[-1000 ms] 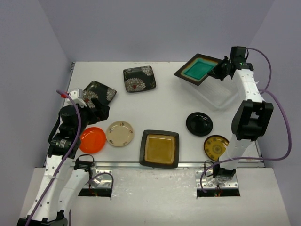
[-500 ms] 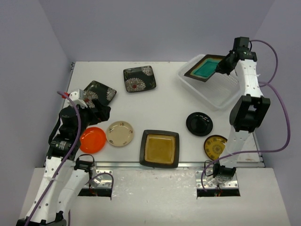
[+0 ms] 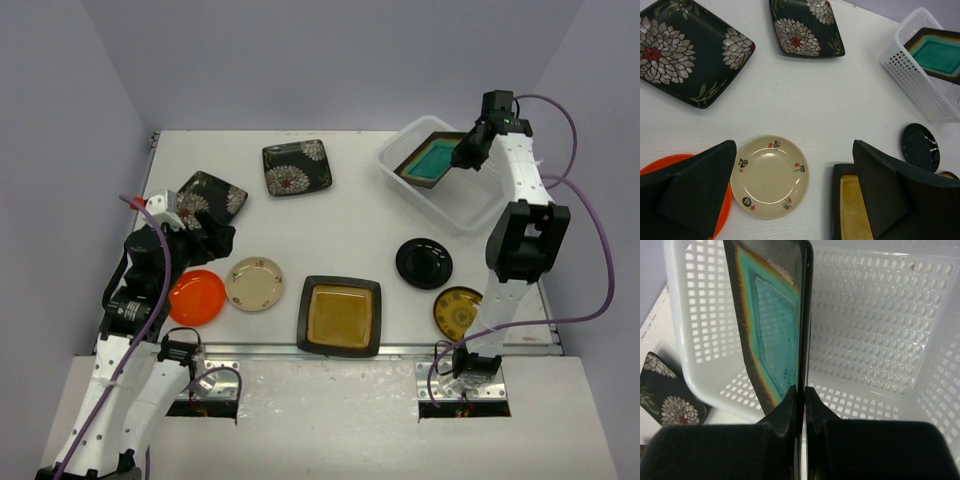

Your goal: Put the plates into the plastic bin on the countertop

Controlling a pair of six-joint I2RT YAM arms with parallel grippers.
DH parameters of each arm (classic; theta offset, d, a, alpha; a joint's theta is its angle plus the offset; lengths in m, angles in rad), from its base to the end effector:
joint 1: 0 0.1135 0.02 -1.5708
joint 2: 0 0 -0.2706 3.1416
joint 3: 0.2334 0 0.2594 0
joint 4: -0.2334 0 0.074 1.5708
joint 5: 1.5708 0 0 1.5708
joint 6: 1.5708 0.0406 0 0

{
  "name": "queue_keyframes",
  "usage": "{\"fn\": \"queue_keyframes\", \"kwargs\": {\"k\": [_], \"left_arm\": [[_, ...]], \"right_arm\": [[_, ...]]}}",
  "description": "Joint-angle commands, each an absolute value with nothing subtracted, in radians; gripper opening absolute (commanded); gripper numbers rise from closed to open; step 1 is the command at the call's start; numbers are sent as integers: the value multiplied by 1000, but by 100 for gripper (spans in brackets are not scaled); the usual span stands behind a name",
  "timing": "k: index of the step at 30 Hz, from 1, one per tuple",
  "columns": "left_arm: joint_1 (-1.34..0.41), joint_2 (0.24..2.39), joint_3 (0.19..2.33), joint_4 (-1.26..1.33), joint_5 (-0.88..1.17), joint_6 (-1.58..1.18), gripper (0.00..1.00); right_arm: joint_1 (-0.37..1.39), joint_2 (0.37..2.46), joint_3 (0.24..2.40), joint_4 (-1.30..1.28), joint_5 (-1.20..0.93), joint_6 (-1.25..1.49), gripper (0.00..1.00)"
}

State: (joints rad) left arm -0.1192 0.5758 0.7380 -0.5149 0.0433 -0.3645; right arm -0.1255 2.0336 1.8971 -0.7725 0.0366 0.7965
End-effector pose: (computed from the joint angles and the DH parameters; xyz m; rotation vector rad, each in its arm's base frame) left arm 0.1387 -0.0184 0.3212 -0.2083 1.9291 -0.3649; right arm 0.4655 -0.0602 0.2903 1.1238 2.2272 0.2390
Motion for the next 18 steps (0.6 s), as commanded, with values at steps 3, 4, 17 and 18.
{"fn": "queue_keyframes", "kwargs": {"k": [3, 4, 17, 18], "left_arm": [[-138, 566, 735, -463, 52, -357, 100], [-141, 566, 735, -463, 52, -357, 100], [-152, 569, 735, -463, 52, -357, 100], [-153, 572, 735, -462, 53, -357, 100]], "right_arm": [[-107, 1960, 1847, -606, 28, 867, 3], [-106, 1966, 1843, -604, 33, 872, 3], [-106, 2104, 1947, -677, 71, 826, 62], [-107, 2101, 1942, -678, 72, 822, 70]]}}
